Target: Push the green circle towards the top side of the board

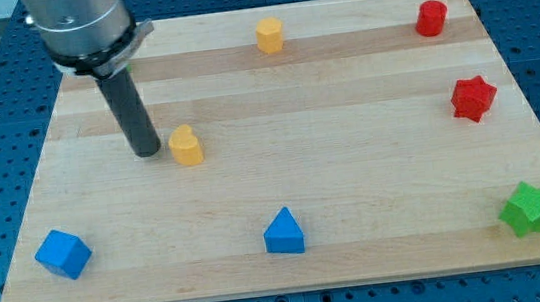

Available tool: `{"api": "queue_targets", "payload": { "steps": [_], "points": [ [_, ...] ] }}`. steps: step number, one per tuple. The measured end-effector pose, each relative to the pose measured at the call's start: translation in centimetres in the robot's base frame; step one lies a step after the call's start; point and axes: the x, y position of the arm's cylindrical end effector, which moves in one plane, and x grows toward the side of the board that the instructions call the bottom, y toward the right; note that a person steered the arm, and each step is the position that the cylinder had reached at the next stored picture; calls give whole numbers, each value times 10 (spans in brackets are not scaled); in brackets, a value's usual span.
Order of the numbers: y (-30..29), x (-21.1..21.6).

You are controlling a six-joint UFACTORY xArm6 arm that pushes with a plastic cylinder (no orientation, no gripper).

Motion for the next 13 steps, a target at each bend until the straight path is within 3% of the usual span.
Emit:
{"api": "queue_targets", "payload": {
  "steps": [2, 4, 5, 7, 10, 11, 12, 13],
  "points": [
    [-8, -7],
    [-51, -68],
    [-51, -70],
    [-71, -168],
    [-115, -171],
    [-104, -228],
    [-57, -246],
    [-50, -246]
  ]
}}
